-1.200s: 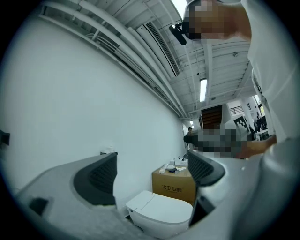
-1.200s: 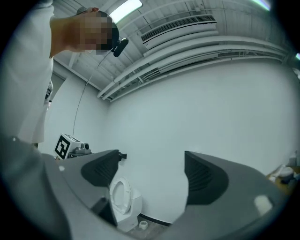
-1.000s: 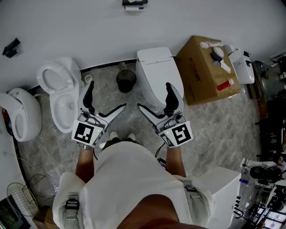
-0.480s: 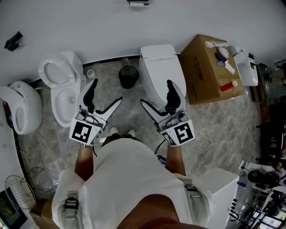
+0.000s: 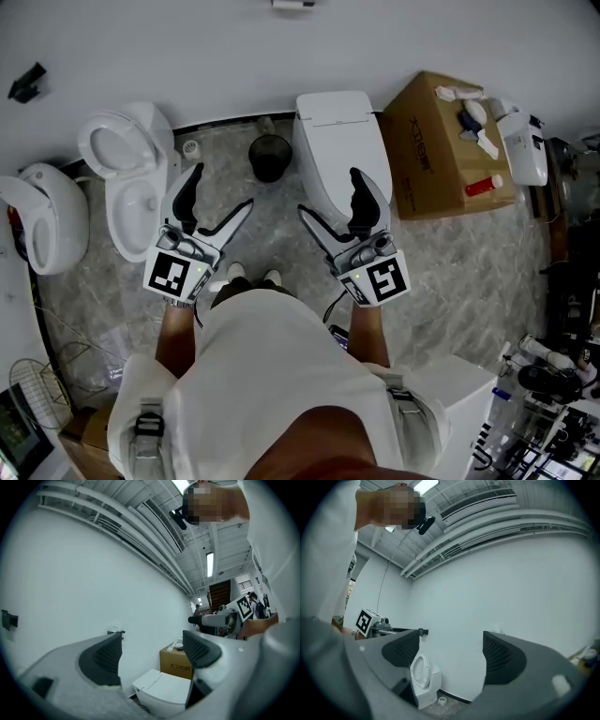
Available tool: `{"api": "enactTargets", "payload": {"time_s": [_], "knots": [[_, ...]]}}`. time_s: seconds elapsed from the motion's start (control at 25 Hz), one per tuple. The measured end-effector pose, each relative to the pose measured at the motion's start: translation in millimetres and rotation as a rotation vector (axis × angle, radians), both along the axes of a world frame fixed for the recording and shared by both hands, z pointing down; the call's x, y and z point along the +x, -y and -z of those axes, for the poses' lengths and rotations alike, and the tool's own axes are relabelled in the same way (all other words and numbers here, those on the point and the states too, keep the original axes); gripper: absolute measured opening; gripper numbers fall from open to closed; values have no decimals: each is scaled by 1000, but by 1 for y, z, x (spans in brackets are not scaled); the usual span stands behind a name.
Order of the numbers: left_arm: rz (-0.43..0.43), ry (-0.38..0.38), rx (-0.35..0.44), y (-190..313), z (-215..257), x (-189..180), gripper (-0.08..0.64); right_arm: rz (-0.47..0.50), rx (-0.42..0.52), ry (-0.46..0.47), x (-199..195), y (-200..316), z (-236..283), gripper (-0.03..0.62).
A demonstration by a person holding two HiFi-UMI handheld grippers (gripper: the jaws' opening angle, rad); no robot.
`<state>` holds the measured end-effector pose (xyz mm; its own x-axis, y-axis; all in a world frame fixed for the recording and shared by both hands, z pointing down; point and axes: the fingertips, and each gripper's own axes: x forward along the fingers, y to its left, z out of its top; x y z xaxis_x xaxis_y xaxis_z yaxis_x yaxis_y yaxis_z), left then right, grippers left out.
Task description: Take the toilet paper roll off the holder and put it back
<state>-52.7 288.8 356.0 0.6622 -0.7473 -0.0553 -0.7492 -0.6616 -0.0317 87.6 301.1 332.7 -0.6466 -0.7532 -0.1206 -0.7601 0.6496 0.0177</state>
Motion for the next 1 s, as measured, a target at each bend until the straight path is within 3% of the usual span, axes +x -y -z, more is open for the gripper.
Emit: {"api": "enactTargets", "payload": {"time_s": [0.56, 0.8, 1.0], "knots": [[-11, 6, -6, 78, -13, 30, 387, 5, -35, -13, 32, 77, -20, 391], [-21, -5, -6, 160, -16, 5, 387, -28, -47, -14, 12, 152, -24, 391], [-88, -34, 2, 263, -16, -22, 388, -77, -60, -32, -22, 246, -28, 391]]}}
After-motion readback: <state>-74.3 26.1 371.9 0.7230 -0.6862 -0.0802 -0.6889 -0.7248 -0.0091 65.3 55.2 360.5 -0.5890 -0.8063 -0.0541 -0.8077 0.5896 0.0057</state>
